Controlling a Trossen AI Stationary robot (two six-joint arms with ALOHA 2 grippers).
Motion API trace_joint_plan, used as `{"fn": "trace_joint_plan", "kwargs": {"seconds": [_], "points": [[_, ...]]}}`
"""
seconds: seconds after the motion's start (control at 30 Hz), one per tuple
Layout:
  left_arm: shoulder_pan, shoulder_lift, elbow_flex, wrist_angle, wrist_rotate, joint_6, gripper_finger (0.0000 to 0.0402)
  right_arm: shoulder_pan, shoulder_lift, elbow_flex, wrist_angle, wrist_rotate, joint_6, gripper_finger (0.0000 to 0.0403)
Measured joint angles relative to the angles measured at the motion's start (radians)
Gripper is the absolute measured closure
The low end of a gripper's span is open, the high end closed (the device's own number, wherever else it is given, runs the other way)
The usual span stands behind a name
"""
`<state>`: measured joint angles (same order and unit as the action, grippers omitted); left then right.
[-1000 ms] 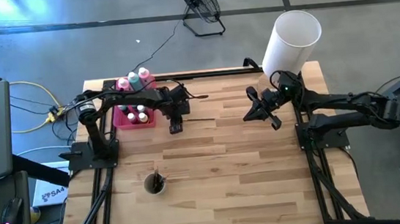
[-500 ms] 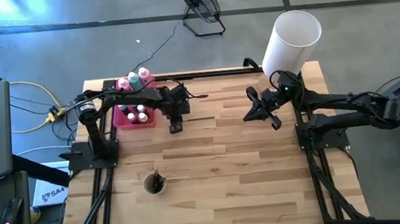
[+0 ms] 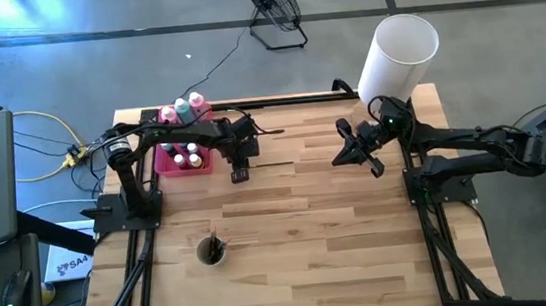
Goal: Pick & Place Paint Supplies
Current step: Put the gold paintbrush into the light brown cup
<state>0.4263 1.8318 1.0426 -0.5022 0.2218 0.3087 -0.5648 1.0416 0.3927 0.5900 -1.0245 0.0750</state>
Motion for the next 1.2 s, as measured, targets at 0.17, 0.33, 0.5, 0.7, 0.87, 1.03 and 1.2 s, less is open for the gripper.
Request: {"fn": "trace_joint_plan", "kwargs": {"seconds": [0.17, 0.33, 0.5, 0.7, 0.87, 1.03, 1.2], "points": [[-0.001, -0.020, -0.001, 0.001, 0.000, -0.007, 0.0401, 0.000, 0.000, 0.000, 0.001, 0.000, 0.000, 0.0400], [-0.004, -0.058, -0.007, -0.025, 0.011, -0.008, 0.0401, 0.000, 0.000, 0.000, 0.001, -0.001, 0.000, 0.0400], [-0.004, -0.085, -0.006, -0.040, 0.006, -0.008, 0.0401, 0.000, 0.000, 0.000, 0.002, -0.005, 0.000, 0.0400], [-0.003, -0.085, -0.005, -0.035, -0.007, -0.006, 0.0401, 0.000, 0.000, 0.000, 0.002, -0.004, 0.000, 0.0400], [-0.003, -0.086, -0.003, -0.031, -0.011, 0.000, 0.0401, 0.000, 0.000, 0.000, 0.002, -0.001, 0.000, 0.0400], [-0.003, -0.087, -0.002, -0.029, -0.009, 0.000, 0.0401, 0.000, 0.000, 0.000, 0.002, 0.000, 0.000, 0.0400], [-0.002, -0.088, -0.001, -0.028, 0.002, 0.000, 0.0401, 0.021, 0.000, 0.000, 0.010, 0.004, 0.000, 0.0400]]}}
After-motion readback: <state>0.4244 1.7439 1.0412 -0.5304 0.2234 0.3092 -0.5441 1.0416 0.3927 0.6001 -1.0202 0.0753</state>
